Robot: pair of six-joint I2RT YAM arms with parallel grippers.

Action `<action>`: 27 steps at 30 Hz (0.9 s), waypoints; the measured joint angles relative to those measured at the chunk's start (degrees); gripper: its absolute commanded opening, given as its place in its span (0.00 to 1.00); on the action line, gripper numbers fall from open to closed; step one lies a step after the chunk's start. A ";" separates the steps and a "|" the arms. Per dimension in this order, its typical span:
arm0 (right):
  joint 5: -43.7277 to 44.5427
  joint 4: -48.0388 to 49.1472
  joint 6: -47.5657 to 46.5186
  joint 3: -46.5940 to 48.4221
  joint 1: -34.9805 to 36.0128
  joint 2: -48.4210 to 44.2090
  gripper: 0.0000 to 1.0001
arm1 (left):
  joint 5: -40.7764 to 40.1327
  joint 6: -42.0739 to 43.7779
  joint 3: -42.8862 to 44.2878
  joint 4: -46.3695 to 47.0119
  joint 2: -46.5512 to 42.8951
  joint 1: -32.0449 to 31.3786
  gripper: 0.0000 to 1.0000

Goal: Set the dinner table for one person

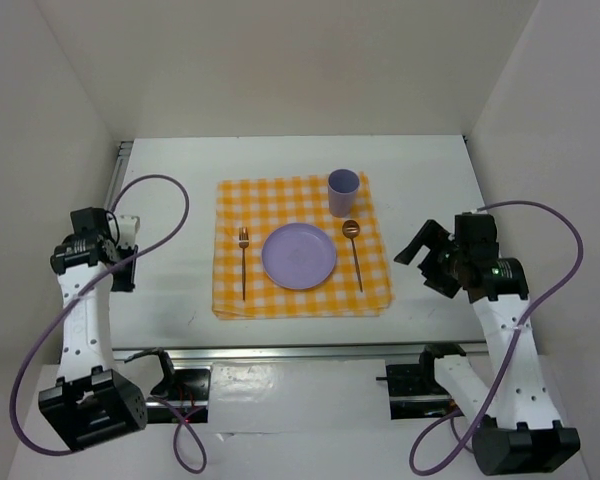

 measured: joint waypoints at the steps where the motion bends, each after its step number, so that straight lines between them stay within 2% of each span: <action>1: -0.35 -0.35 -0.17 0.00 0.00 -0.92 1.00 | -0.33 0.11 -1.05 -0.59 -1.05 0.09 0.38; 8: -2.56 -1.68 -0.85 0.11 -0.02 -7.89 1.00 | -0.94 0.44 -3.72 -4.09 -7.23 0.13 0.38; 17: -3.52 -3.61 -1.25 0.35 0.00 -8.44 1.00 | -0.94 1.75 -3.72 -6.36 -13.35 0.13 0.40; 27: -5.05 -4.31 -1.25 0.37 -0.02 -10.56 1.00 | -0.81 2.89 -3.72 -7.74 -14.64 0.13 0.40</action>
